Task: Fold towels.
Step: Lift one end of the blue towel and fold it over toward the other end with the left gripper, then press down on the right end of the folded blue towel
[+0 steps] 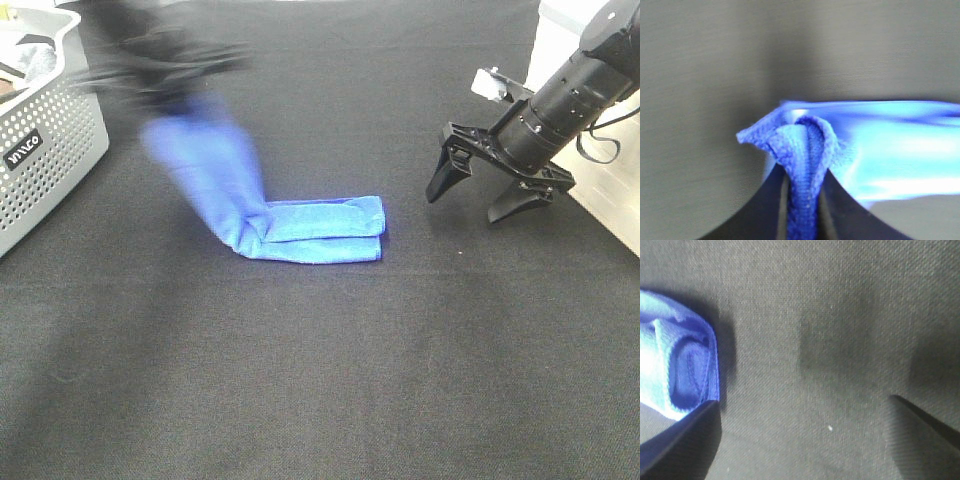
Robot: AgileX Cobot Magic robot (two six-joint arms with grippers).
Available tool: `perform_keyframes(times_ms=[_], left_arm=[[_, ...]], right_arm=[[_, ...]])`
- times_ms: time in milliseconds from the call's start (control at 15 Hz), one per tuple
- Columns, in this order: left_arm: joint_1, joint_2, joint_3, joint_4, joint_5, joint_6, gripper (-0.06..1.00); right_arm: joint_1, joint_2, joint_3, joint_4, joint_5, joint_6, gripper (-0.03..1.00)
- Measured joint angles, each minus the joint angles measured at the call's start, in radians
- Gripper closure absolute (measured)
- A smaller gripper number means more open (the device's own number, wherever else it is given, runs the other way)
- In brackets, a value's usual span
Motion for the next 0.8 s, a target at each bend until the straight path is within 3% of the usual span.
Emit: perform_keyframes(times_ms=[267, 467, 533, 733, 800], left_arm=[[-0.164, 0.22, -0.219, -0.068, 0.014, -0.099, 0.86], [-0.194, 0.304, -0.312, -0.13, 0.013, -0.128, 0.78], [-0.2, 0.328, -0.344, -0.159, 0.011, -0.131, 0.67], [-0.206, 0.342, -0.359, -0.291, -0.014, -0.11, 0.2], [-0.205, 0.342, -0.361, -0.313, -0.017, -0.087, 0.16]], right_arm=[[0.0, 0.0, 0.0, -0.001, 0.057, 0.0, 0.14], [0.0, 0.0, 0.0, -0.001, 0.076, 0.0, 0.14], [0.0, 0.0, 0.0, -0.001, 0.083, 0.0, 0.14], [0.0, 0.0, 0.0, -0.001, 0.111, 0.0, 0.14], [0.0, 0.0, 0.0, -0.001, 0.117, 0.0, 0.14]])
